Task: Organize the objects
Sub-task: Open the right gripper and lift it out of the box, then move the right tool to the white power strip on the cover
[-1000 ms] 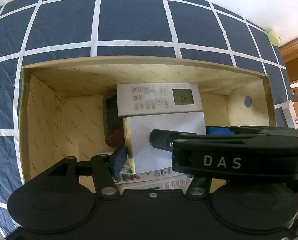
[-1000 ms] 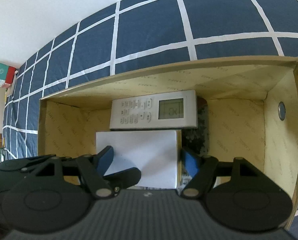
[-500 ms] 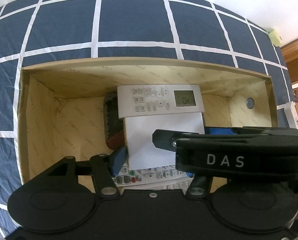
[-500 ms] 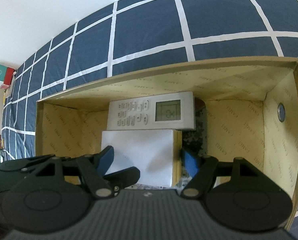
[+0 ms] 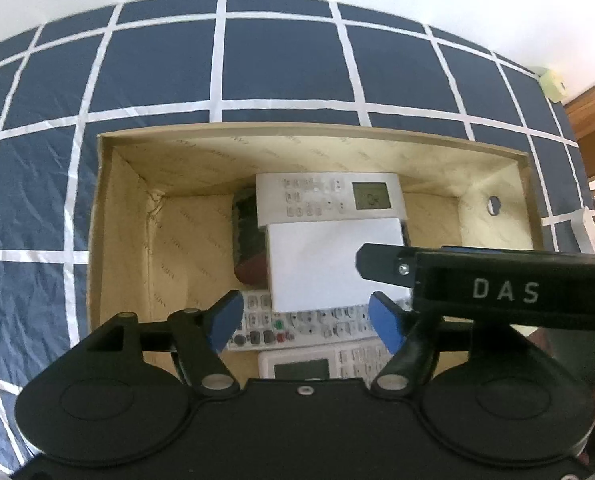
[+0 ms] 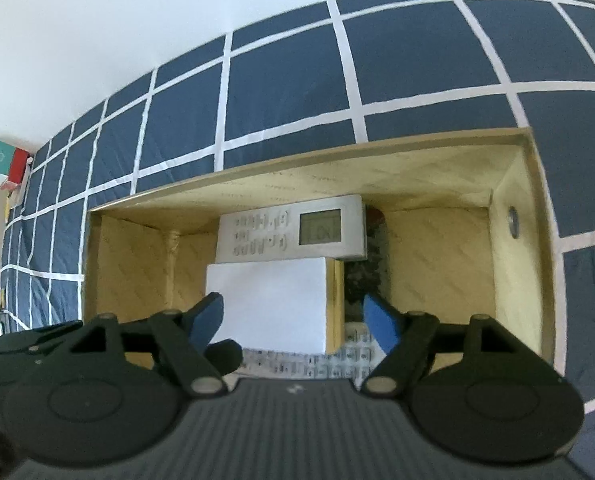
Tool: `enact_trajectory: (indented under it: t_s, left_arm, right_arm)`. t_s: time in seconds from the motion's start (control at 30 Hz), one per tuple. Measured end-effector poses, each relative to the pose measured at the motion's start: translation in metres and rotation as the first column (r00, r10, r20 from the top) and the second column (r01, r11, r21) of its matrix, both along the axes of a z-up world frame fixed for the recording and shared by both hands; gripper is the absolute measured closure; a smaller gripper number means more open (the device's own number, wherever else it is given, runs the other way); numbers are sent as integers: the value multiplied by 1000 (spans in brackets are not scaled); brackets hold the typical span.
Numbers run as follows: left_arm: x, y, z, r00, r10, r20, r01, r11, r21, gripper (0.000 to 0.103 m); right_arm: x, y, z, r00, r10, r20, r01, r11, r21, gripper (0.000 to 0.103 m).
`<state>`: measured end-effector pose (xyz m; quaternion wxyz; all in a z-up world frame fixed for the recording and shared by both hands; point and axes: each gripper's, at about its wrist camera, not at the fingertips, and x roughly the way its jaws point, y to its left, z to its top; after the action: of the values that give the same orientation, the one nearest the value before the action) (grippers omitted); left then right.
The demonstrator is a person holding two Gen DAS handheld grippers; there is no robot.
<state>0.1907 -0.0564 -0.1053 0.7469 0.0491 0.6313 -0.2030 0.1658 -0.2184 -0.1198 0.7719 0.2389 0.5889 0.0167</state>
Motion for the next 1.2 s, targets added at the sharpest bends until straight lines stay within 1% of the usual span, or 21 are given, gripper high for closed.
enact_trajectory:
  t_s: [0.03, 0.1, 0.17, 0.2, 0.27, 0.33, 0.53, 0.73, 0.87, 1.03, 1.2]
  left_arm:
    - [-3, 0, 4, 1000, 2, 10, -2, 1000, 1, 29]
    - [-11, 1, 13, 1000, 4, 27, -4, 1000, -6, 27]
    - [-20, 2, 22, 999, 3, 46, -2, 1000, -9, 21]
    - [-25, 2, 27, 998, 1, 58, -1, 1000, -11, 20]
    - [-34, 2, 36, 997, -1, 80, 2, 1000, -13, 14]
    - [-43, 2, 43, 995, 0, 100, 1, 1000, -11, 11]
    - [-68, 3, 62, 989, 3, 145, -4, 1000, 0, 0]
    - [-88, -2, 75, 986, -5, 169, 4, 1000, 7, 0]
    - [-98, -15, 79, 983, -21, 183, 18, 1000, 15, 0]
    - [-109, -40, 79, 980, -57, 192, 53, 998, 22, 0]
    - [-119, -76, 79, 972, -117, 202, 114, 993, 26, 0]
  right_arm:
    - [-3, -1, 4, 1000, -1, 7, 1, 1000, -7, 23]
    - [-12, -2, 15, 1000, -8, 27, 9, 1000, -18, 20]
    - [-21, -5, 24, 999, -18, 44, 19, 1000, -21, 13]
    - [-26, -5, 29, 998, -22, 54, 23, 999, -24, 12]
    - [-37, -7, 39, 997, -29, 75, 32, 999, -28, 4]
    - [-49, -9, 48, 995, -44, 92, 47, 998, -32, 0]
    - [-80, -18, 71, 988, -86, 132, 94, 994, -58, 0]
    - [-107, -31, 79, 983, -113, 143, 122, 991, -56, 0]
    - [-123, -42, 84, 980, -134, 144, 145, 987, -66, 0]
    - [-146, -69, 90, 970, -199, 139, 211, 974, -84, 0]
    - [-167, -104, 94, 953, -273, 132, 288, 950, -120, 0]
